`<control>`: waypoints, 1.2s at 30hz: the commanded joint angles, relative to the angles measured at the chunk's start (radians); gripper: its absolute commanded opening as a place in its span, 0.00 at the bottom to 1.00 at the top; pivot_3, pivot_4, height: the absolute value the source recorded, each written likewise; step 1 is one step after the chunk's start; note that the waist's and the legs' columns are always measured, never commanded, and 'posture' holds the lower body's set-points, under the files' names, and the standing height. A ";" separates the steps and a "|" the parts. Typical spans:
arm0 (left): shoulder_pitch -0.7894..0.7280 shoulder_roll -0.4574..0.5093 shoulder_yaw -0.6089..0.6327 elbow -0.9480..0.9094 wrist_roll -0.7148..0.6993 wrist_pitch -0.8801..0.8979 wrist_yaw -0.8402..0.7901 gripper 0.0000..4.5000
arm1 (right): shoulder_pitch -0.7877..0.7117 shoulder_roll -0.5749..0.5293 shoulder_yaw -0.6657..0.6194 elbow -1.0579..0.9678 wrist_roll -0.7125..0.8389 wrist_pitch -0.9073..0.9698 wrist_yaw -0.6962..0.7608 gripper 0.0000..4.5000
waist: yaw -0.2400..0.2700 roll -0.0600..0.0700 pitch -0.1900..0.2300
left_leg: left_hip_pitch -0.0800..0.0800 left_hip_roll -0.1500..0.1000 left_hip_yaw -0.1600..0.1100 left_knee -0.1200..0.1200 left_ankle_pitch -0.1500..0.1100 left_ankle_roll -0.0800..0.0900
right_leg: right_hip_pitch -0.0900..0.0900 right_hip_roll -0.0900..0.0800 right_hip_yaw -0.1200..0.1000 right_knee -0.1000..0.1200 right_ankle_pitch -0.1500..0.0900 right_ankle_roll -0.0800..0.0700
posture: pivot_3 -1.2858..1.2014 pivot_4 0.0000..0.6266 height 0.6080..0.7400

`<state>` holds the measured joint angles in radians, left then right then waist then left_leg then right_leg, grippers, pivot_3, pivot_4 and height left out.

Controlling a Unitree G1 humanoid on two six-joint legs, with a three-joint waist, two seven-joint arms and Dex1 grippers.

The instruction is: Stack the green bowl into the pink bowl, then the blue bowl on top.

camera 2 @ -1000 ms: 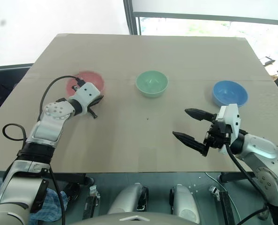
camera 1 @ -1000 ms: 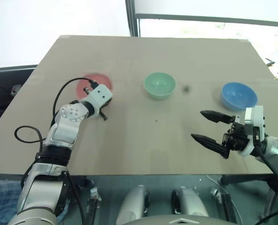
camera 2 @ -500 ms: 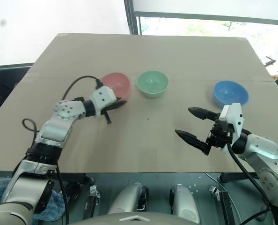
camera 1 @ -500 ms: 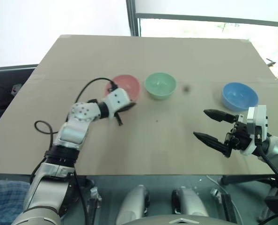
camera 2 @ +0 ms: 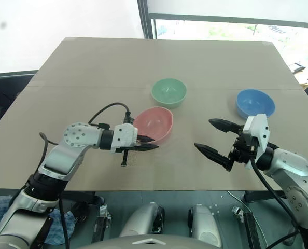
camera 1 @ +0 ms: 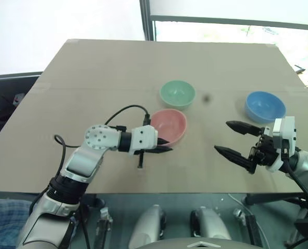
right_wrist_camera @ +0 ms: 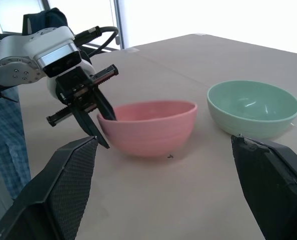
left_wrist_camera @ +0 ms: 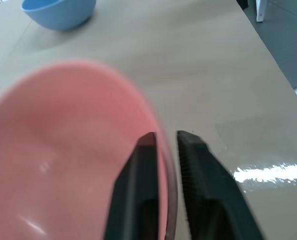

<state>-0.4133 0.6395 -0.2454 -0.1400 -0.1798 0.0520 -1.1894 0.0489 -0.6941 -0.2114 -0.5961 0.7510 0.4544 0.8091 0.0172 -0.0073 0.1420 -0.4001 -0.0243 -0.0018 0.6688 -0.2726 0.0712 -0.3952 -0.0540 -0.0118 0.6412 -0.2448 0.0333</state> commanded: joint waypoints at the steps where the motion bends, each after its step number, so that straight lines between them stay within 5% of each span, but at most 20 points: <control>1: -0.029 -0.023 0.024 -0.014 -0.018 -0.037 0.021 0.50 | 0.001 -0.002 -0.019 -0.035 0.003 -0.014 -0.003 1.00 | -0.001 0.000 0.000 | 0.000 0.000 0.000 0.000 0.000 0.000 | 0.000 0.000 0.000 0.000 0.000 0.000 | 0.52 0.24 1.00; 7: -0.036 -0.047 0.044 -0.029 -0.059 -0.011 0.036 1.00 | 0.006 -0.008 -0.025 -0.032 0.003 -0.014 0.000 1.00 | -0.002 0.000 0.000 | 0.001 0.000 0.000 0.000 0.000 0.000 | 0.000 0.001 0.000 0.001 0.000 0.000 | 0.52 0.24 1.00; 15: 0.013 -0.049 0.202 -0.141 -0.275 0.250 0.150 1.00 | 0.015 -0.019 -0.029 -0.022 0.001 -0.017 0.017 1.00 | -0.003 0.000 0.000 | 0.001 0.000 0.000 0.001 0.000 0.000 | 0.001 0.001 0.000 0.001 0.000 0.000 | 0.52 0.24 1.00; 21: 0.126 -0.012 0.337 -0.173 -0.286 0.329 0.272 1.00 | -0.050 -0.049 0.019 0.058 -0.082 -0.016 0.019 1.00 | -0.005 0.000 0.000 | 0.002 0.000 0.000 0.001 0.000 0.000 | 0.001 0.002 0.000 0.001 0.000 0.000 | 0.52 0.24 1.00; 36: 0.407 0.078 0.627 -0.293 -0.379 0.374 0.348 1.00 | -0.674 0.075 0.403 0.691 -0.552 -0.141 0.050 1.00 | -0.007 0.000 0.000 | 0.002 0.000 0.000 0.000 0.002 -0.005 | 0.000 0.001 0.000 0.001 -0.001 -0.002 | 0.52 0.24 1.00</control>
<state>-0.0139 0.7021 0.3412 -0.3847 -0.5243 0.4258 -0.8352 -0.5744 -0.6283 0.1624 0.0490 0.2616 0.3350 0.8700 0.0107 -0.0072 0.1425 -0.3981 -0.0243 -0.0015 0.6687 -0.2701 0.0664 -0.3955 -0.0535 -0.0115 0.6416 -0.2460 0.0308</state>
